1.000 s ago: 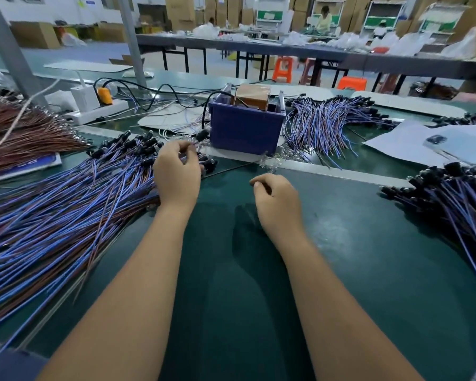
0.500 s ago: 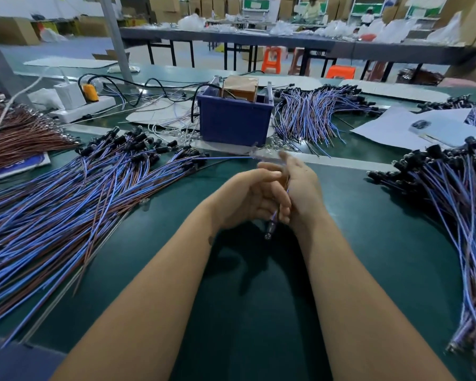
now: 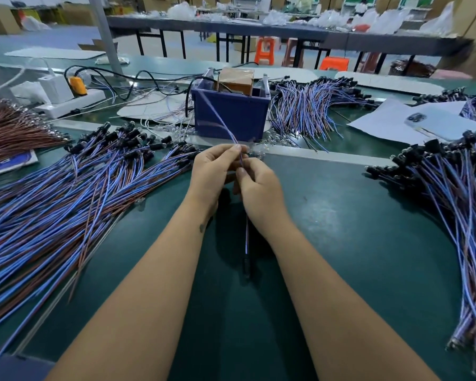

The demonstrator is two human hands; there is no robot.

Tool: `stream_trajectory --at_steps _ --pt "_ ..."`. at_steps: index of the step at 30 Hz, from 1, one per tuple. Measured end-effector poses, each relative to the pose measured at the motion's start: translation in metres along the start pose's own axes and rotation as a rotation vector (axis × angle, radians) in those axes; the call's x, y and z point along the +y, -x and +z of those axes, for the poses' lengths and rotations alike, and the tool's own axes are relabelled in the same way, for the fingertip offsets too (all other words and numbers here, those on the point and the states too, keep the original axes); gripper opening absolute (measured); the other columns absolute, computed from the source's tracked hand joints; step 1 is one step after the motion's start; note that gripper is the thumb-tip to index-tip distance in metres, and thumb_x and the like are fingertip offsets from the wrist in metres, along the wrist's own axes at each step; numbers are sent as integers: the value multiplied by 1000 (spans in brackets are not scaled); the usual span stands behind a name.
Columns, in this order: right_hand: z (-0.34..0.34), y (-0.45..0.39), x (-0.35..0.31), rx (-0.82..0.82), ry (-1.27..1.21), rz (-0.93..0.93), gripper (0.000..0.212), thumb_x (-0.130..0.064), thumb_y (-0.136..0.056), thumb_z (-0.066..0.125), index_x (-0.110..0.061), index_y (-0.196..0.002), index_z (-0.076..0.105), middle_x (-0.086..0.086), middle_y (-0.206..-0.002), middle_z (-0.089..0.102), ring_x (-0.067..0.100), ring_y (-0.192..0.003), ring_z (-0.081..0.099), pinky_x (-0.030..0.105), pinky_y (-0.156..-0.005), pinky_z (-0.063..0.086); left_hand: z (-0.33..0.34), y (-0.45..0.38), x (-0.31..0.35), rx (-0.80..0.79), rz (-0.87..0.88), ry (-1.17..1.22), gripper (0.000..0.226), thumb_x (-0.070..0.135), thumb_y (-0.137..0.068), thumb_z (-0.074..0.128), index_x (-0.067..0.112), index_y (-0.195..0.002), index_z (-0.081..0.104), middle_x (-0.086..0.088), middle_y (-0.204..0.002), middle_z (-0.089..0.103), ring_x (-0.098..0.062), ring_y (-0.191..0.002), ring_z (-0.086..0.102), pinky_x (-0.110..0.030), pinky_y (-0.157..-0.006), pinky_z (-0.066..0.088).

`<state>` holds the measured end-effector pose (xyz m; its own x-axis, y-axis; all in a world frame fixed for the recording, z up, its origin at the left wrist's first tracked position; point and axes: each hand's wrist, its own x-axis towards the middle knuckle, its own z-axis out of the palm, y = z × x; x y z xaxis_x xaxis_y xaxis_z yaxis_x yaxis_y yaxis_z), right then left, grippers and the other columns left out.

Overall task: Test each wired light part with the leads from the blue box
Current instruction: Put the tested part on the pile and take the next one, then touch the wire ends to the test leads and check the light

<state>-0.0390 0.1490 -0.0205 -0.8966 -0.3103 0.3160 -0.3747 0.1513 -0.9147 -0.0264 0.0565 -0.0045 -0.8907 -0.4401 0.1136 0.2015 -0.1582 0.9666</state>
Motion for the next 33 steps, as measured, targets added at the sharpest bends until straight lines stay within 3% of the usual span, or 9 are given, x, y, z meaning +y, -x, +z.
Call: stream_trajectory --at_steps 3,8,13,18,21,23,28,33 --pt "-3 -3 3 17 108 29 15 -12 -93 53 -16 -94 67 0 -85 67 23 -83 61 37 -76 50 1 -5 -4 37 19 -61 15 10 -93 61 13 -84 72 -3 -74 66 -14 -67 60 -25 -64 53" --pt "-6 -7 2 136 26 116 16 -19 -93 57 -25 -79 59 -9 -75 64 7 -72 58 10 -60 41 -2 -7 -10 12 -23 -112 12 10 -91 64 12 -85 74 -8 -83 72 -21 -82 67 -37 -83 55" --pt "-3 -14 2 152 62 208 11 -20 -88 62 -22 -81 71 -7 -76 70 10 -73 63 22 -61 44 2 -9 -15 26 21 -255 18 9 -90 64 17 -78 75 1 -70 72 -11 -68 64 -31 -73 53" --pt "-3 -17 5 252 32 188 12 -20 -87 66 -24 -78 73 -15 -63 64 1 -62 59 15 -56 43 1 -11 -17 123 84 -354 24 9 -93 58 19 -74 69 -2 -71 69 -16 -70 64 -37 -74 56" --pt "-4 -15 7 325 -82 205 19 -16 -88 66 -26 -72 67 -11 -63 64 14 -65 61 34 -69 56 -2 -12 -15 176 91 -342 22 11 -97 52 16 -80 65 3 -65 65 -8 -56 62 -25 -62 55" --pt "-6 -15 7 351 -138 200 19 -16 -89 64 -26 -74 67 -9 -64 64 15 -65 59 41 -72 56 -3 -11 -15 212 119 -389 18 14 -97 51 17 -86 64 5 -63 63 -8 -54 59 -21 -58 51" --pt "-12 -20 7 440 -228 207 23 -10 -91 60 -30 -79 64 -7 -63 62 4 -54 55 31 -65 51 -3 -10 -14 256 128 -462 16 15 -92 54 25 -87 65 6 -61 61 -16 -63 56 -43 -70 55" --pt "-13 -22 6 413 -218 253 19 -10 -92 59 -25 -83 65 -6 -61 61 3 -51 54 35 -66 52 -1 -8 -11 266 137 -465 19 16 -90 54 28 -80 64 4 -59 58 -16 -59 52 -44 -66 53"
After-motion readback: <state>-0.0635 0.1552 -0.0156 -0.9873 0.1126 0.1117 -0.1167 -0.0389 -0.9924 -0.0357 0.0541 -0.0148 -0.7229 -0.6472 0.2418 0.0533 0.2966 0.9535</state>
